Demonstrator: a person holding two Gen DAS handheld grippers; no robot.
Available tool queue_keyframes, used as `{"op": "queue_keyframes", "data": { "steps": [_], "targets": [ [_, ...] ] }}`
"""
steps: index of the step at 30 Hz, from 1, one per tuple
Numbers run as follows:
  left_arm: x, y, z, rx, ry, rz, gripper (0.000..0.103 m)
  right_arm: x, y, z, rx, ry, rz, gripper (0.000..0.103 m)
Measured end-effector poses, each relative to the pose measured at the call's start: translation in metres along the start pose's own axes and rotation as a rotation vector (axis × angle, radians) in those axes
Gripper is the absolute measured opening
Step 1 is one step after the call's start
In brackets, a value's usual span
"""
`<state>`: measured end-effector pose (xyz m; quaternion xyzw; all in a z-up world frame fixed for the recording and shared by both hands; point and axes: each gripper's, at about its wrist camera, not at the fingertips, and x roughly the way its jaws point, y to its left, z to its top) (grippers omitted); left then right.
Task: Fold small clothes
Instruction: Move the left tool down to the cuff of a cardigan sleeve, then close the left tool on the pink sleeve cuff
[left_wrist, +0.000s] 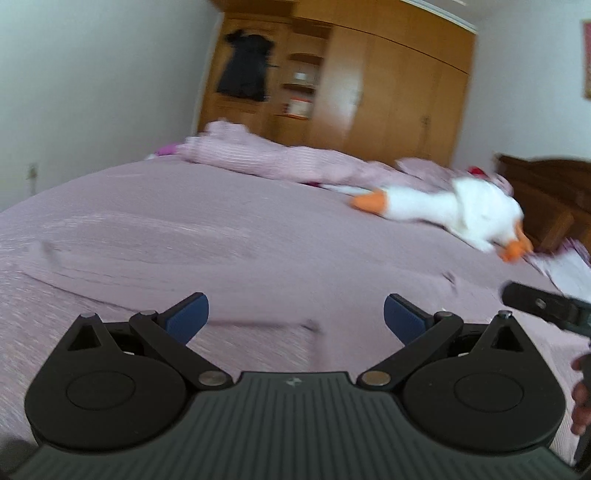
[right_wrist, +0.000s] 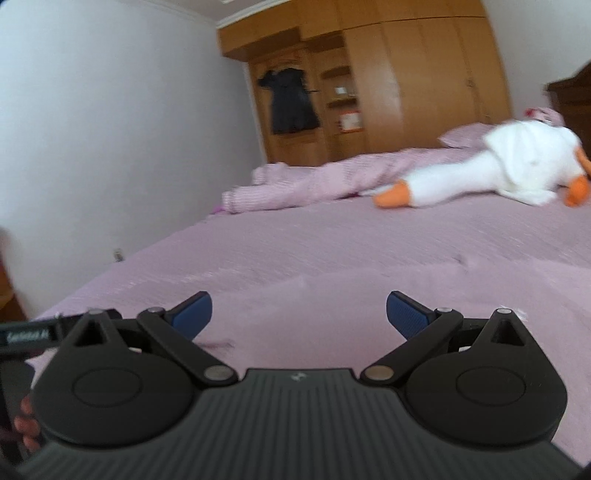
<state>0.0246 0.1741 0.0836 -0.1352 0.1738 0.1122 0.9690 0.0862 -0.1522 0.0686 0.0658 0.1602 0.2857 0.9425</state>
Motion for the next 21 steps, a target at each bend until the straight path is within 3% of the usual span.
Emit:
{"op": "queue_keyframes", "data": {
  "steps": [4,7,11,13,18,21],
  "targets": [
    [0.002,0.071,0.03,-0.16,-0.03,0.042,0.103,0.022,0.041,0.01,-0.029,-0.014,0.134,0.103],
    [0.007,0.13,0.039,-0.279,-0.006,0.085,0.103,0.036,0.074,0.012,-0.023,-0.015,0.249,0.103],
    [0.018,0.213,0.026,-0.493,0.063,0.107,0.103,0.045,0.114,0.005,-0.036,-0.02,0.327,0.103],
    [0.02,0.255,0.014,-0.639,0.081,0.078,0.103,0.051,0.128,-0.001,-0.052,-0.007,0.356,0.103],
    [0.029,0.306,-0.006,-0.838,0.106,0.063,0.103,0.08,0.129,-0.006,0.077,0.096,0.426,0.103],
    [0.033,0.321,-0.008,-0.856,0.07,0.024,0.103,0.089,0.125,-0.006,0.133,0.105,0.398,0.103]
  ]
}}
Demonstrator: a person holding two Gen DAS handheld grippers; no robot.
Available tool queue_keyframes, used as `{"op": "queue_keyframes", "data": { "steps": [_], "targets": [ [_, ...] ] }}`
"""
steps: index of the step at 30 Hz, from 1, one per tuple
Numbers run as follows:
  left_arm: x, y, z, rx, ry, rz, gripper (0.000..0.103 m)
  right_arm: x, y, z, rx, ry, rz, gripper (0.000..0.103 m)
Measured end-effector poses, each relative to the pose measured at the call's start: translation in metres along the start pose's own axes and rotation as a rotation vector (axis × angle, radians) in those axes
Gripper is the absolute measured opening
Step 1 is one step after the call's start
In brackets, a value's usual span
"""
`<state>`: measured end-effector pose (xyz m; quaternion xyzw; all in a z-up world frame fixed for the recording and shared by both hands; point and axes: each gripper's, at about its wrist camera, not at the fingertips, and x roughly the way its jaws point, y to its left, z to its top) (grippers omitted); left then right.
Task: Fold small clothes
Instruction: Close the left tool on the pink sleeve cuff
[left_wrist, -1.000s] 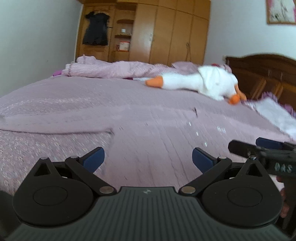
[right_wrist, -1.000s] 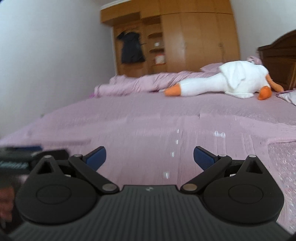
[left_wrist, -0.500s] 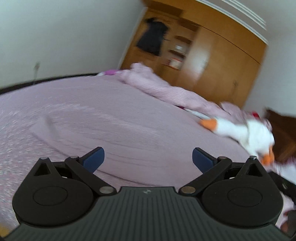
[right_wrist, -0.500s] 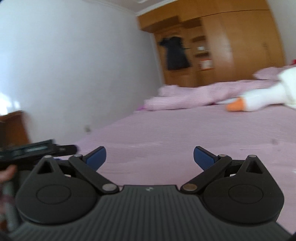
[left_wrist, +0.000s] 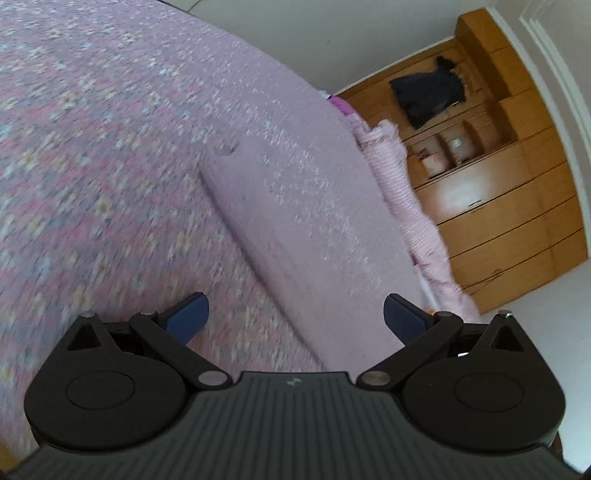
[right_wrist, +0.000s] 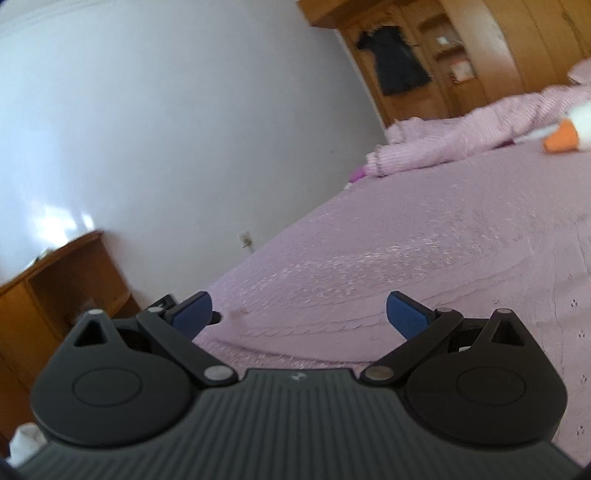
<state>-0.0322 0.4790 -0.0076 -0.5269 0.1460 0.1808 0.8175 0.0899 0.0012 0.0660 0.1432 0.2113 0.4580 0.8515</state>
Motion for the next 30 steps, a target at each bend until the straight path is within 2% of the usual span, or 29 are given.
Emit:
{"op": "queue_keyframes", "data": {
  "steps": [4,8,10,13,19,20,21,24,30],
  "targets": [
    [0.016,0.003,0.015,0.017,0.006,-0.031,0.103,0.009,-0.006,0.003,0.026,-0.009,-0.018,0.103],
    [0.034,0.001,0.028,0.013,-0.024,-0.027,0.103,0.01,-0.012,0.004,0.013,-0.001,-0.045,0.103],
    [0.038,0.0,0.034,0.028,-0.065,-0.012,0.103,0.016,-0.02,0.0,0.008,0.01,-0.063,0.103],
    [0.042,-0.001,0.038,0.062,-0.176,0.045,0.102,0.014,-0.023,-0.002,0.029,0.013,-0.073,0.103],
    [0.021,-0.002,0.013,0.099,-0.201,-0.02,0.102,0.014,-0.026,-0.01,0.052,0.027,-0.074,0.103],
    [0.021,-0.002,0.011,0.102,-0.217,-0.027,0.096,0.016,-0.027,-0.01,0.058,0.031,-0.073,0.103],
    [0.018,0.002,0.009,0.093,-0.231,-0.02,0.087,0.017,-0.027,-0.01,0.062,0.032,-0.072,0.103],
    [0.011,0.011,0.006,0.044,-0.266,0.026,0.068,0.019,-0.028,-0.008,0.06,0.035,-0.069,0.103],
    [-0.011,0.026,-0.008,0.048,-0.294,0.049,0.054,0.021,-0.03,-0.007,0.06,0.04,-0.076,0.103]
  ]
}}
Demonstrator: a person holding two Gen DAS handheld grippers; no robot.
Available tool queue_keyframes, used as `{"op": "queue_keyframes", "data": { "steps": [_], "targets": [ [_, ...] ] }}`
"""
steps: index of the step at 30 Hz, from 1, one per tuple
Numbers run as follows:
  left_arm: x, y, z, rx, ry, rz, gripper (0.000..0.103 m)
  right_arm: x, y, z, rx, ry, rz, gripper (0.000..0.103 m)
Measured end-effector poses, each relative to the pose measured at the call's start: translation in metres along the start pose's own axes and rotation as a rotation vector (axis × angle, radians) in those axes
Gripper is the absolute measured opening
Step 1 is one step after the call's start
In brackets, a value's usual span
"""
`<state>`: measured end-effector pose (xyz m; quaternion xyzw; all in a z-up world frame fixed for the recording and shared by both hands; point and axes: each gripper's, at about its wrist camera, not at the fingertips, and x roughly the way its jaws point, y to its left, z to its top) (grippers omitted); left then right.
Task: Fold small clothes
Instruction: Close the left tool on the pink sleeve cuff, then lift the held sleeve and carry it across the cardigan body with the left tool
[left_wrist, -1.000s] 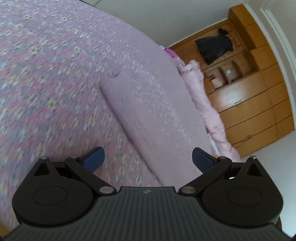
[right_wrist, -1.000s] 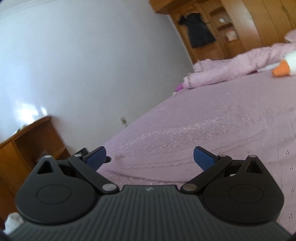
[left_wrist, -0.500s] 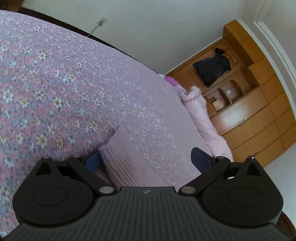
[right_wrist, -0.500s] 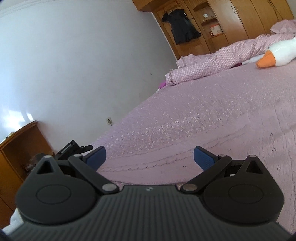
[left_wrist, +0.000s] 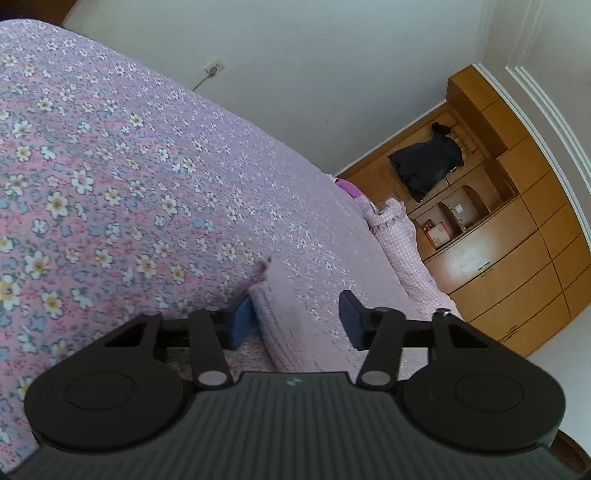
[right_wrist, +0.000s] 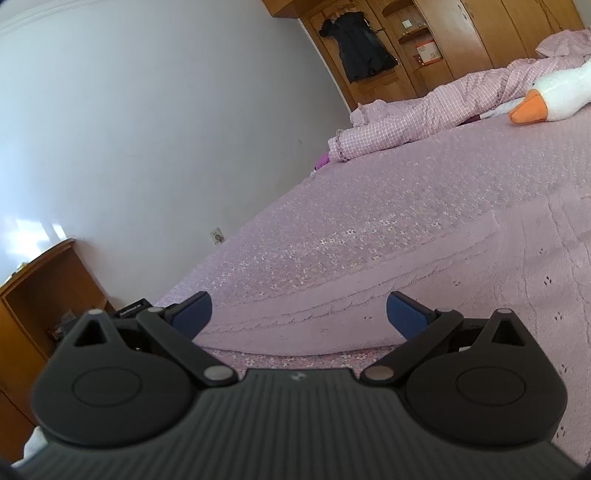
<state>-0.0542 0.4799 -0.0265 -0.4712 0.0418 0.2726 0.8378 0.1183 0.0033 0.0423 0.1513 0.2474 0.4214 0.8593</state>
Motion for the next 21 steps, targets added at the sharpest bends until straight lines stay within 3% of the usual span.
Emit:
{"op": "queue_keyframes", "data": {
  "steps": [4,6,8,18,21],
  "targets": [
    [-0.01,0.006,-0.006,0.002,-0.015,0.029,0.034,0.0,0.0,-0.001,0.005,0.003,-0.004,0.103],
    [-0.01,0.007,-0.006,0.003,-0.01,0.031,0.018,0.001,0.001,0.0,0.0,0.0,-0.013,0.103],
    [-0.009,0.006,-0.006,0.001,-0.011,0.029,0.013,0.001,-0.001,0.0,-0.002,-0.005,-0.025,0.103],
    [-0.019,-0.027,0.001,0.074,-0.012,-0.003,0.011,0.0,-0.016,0.003,0.044,-0.014,-0.056,0.103],
    [-0.027,-0.047,-0.002,0.121,-0.014,-0.044,0.011,-0.002,-0.019,0.003,0.046,-0.017,-0.078,0.103]
  ]
}}
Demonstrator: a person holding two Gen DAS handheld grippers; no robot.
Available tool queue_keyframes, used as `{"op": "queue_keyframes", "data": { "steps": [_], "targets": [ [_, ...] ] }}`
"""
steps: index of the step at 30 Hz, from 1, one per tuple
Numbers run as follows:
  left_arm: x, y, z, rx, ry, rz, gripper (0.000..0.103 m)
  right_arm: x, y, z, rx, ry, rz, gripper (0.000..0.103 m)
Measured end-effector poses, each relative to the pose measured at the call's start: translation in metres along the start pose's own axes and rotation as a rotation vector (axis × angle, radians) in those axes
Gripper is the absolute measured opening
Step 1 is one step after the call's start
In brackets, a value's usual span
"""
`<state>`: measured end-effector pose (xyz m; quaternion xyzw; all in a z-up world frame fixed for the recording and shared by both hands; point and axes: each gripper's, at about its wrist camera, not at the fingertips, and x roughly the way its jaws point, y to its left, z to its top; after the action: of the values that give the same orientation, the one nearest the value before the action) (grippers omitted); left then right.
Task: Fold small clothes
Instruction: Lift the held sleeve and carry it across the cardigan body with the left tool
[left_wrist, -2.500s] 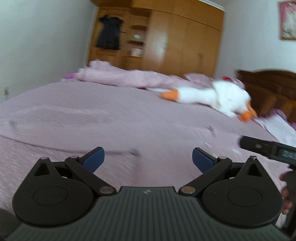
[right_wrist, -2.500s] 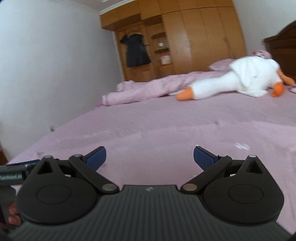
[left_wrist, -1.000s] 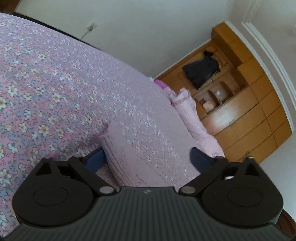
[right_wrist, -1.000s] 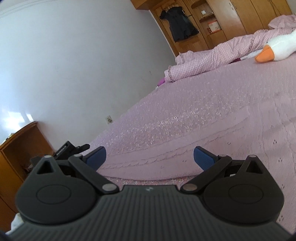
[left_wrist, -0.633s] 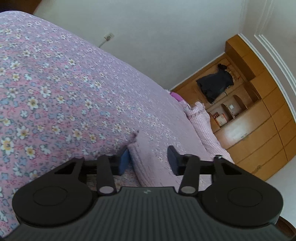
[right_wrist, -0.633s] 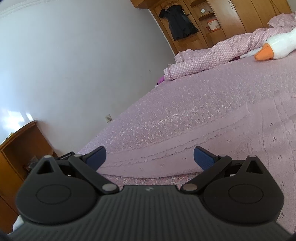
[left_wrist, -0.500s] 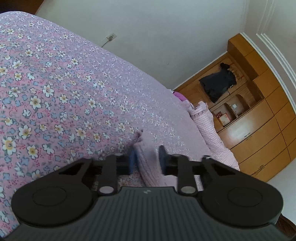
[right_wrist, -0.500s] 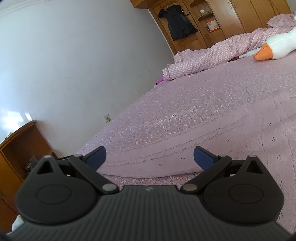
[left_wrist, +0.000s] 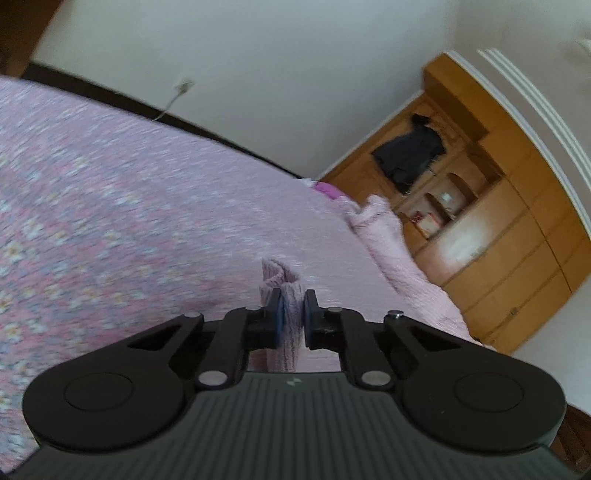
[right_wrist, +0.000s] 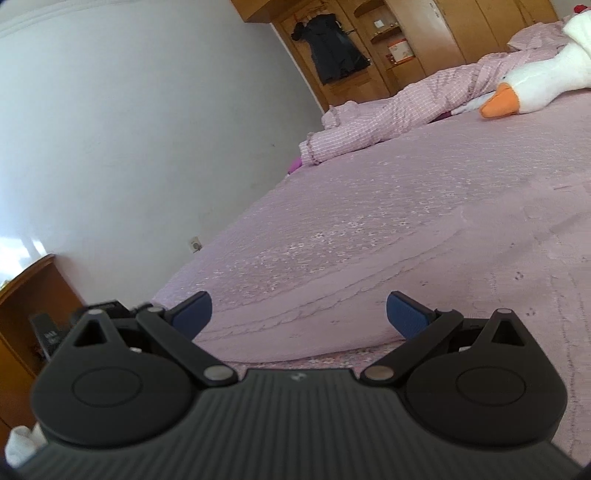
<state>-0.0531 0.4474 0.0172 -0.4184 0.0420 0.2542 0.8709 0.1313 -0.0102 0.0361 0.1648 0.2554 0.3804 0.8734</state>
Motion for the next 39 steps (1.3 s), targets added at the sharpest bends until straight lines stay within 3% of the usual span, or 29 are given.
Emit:
{"op": "queue_keyframes", "data": {
  "steps": [9,19,39],
  "targets": [
    [0.002,-0.091,-0.008,0.181,0.005,-0.077,0.011,-0.016,-0.026,0.006,0.054,-0.022,-0.042,0.103],
    [0.021,-0.157,-0.044,0.246,0.059,-0.128,0.011,-0.048,-0.076,0.021,0.094,-0.071,-0.123,0.103],
    [0.044,-0.251,-0.116,0.334,0.129,-0.222,0.011,-0.105,-0.172,0.049,0.115,-0.146,-0.3,0.103]
  ]
}}
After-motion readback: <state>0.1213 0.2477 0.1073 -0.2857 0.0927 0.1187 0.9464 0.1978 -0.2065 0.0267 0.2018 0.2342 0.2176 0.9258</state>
